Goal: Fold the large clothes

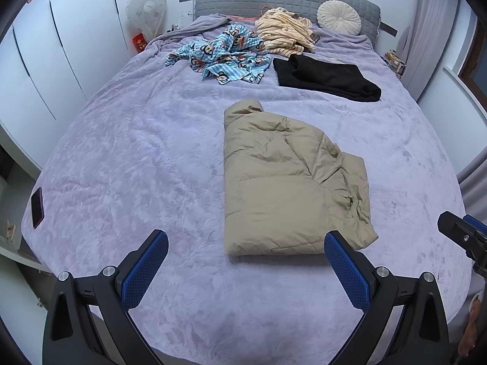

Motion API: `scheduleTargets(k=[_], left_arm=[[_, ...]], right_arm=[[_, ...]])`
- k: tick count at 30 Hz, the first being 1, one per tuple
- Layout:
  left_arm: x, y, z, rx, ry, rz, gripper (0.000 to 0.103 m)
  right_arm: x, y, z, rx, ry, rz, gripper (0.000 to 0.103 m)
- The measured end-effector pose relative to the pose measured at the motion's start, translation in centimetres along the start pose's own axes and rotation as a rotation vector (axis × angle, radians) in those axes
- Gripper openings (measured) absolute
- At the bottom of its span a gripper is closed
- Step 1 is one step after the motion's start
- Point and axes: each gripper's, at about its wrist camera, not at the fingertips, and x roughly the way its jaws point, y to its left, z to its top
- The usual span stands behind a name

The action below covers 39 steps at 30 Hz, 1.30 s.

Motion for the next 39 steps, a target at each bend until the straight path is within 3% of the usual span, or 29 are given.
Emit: scheduleTargets(k=[39], left_arm=[[0.1,1.1,-0.1,-0.014,0.001,0.005,0.103]], right_arm=[[0.0,0.1,-0.2,0.000,0.000,-0.001,0.103]])
